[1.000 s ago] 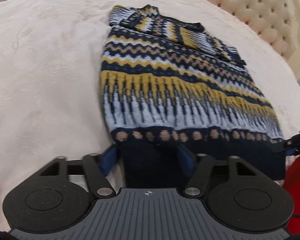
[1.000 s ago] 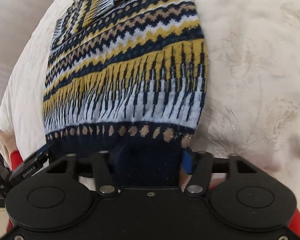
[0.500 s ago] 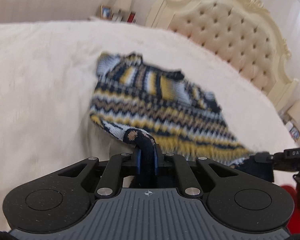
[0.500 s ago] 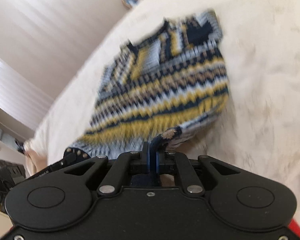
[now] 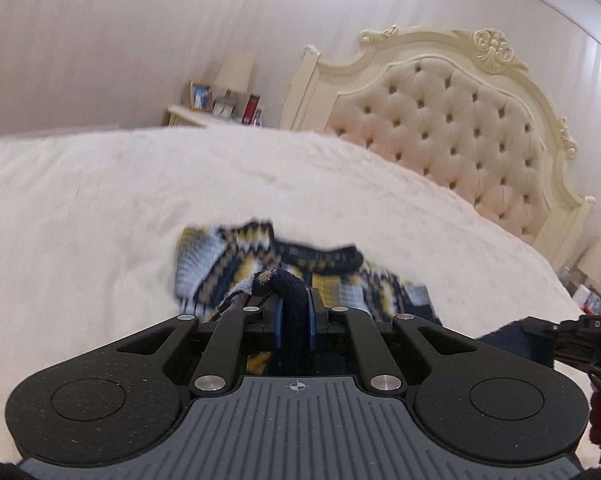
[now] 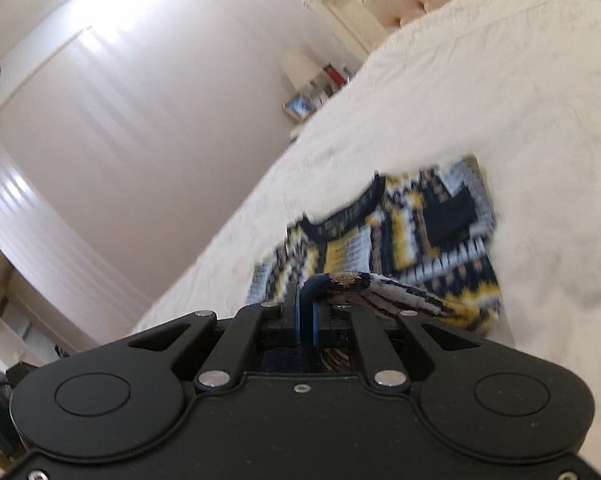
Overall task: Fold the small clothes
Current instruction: 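Grasp the sweater hem with both tools, closing on the navy ribbing, then lift the hem with both tools and lay it over the collar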
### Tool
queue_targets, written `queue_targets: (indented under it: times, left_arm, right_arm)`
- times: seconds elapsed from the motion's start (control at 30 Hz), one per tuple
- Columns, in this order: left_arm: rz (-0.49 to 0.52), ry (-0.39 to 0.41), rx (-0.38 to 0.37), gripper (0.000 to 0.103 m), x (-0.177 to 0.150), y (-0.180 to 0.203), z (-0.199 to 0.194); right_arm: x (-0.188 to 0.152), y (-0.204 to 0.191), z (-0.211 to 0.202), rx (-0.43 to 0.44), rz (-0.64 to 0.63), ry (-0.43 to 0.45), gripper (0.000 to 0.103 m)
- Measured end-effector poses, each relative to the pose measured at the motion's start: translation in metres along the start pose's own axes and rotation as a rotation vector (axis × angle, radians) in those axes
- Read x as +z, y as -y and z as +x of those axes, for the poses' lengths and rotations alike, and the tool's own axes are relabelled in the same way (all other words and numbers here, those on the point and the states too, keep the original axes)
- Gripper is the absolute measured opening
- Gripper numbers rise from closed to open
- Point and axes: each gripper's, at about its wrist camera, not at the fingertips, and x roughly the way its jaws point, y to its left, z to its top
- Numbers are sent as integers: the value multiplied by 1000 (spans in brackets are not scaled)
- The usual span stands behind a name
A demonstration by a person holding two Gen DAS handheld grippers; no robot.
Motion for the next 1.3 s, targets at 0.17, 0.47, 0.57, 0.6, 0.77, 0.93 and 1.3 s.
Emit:
queue_targets:
  times: [0.17, 0.47, 0.57, 0.6, 0.77, 0.93, 1.3]
  left_arm:
    - [21, 33, -1, 11, 31, 2, 31]
    - [24, -7, 37, 11, 48, -3, 97]
    - [21, -39, 68, 11, 46, -11, 121]
    - [18, -48, 78, 11, 44, -14, 129]
    - [12, -96, 110, 11, 39, -26, 163]
    - [23, -126, 138, 15, 37, -33, 189]
    - [-15, -114, 207, 42, 36, -55, 216]
  right_arm:
    - [26, 6, 24, 0, 23, 81, 14]
    - [56, 32, 89, -76, 29, 149, 14]
    - [60, 44, 115, -109, 31, 144, 14]
    - [60, 49, 123, -118, 28, 143, 14]
    - [57, 68, 148, -139, 36, 136, 14]
    - [43, 85, 159, -148, 4, 113, 17]
    - [42, 99, 150, -110, 24, 177, 78]
